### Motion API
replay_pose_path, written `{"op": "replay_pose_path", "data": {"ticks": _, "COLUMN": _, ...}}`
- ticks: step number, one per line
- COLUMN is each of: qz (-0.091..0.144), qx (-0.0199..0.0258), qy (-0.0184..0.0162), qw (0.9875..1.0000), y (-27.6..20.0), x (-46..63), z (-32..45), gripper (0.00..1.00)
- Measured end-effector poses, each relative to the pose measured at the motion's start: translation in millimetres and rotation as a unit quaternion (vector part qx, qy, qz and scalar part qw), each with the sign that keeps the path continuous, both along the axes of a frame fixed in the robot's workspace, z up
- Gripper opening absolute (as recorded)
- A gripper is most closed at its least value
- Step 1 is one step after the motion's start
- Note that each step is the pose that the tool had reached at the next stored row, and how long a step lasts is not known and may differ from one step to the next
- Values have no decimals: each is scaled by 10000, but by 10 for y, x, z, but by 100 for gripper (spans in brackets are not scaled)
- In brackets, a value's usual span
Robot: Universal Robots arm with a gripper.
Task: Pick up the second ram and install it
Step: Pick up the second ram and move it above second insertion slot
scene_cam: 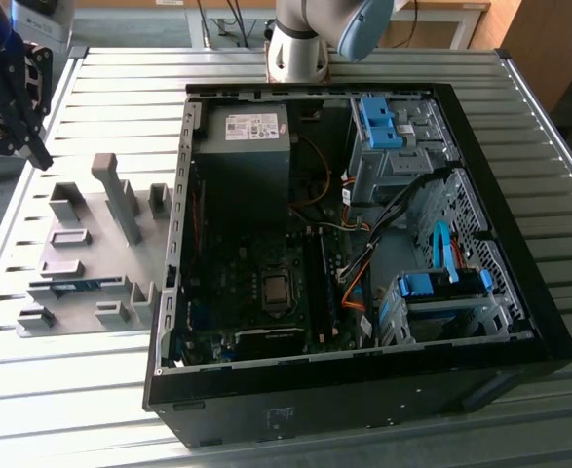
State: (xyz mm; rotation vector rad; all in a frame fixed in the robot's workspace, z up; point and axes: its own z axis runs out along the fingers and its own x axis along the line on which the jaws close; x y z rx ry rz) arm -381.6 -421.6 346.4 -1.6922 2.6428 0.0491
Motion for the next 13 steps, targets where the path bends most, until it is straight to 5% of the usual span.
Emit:
{"op": "replay_pose_path", "data": {"ticks": 6, "qz": 320, "qx": 0, "qy": 0, "qw": 9995, "y": 0, "x": -1, "z": -15, "gripper": 10}}
{"op": "replay_pose_path", "data": {"ticks": 13, "qz": 812, "qx": -1, "qy": 1, "qw": 9967, "y": -22, "x": -22, "z": -57, "gripper": 10}}
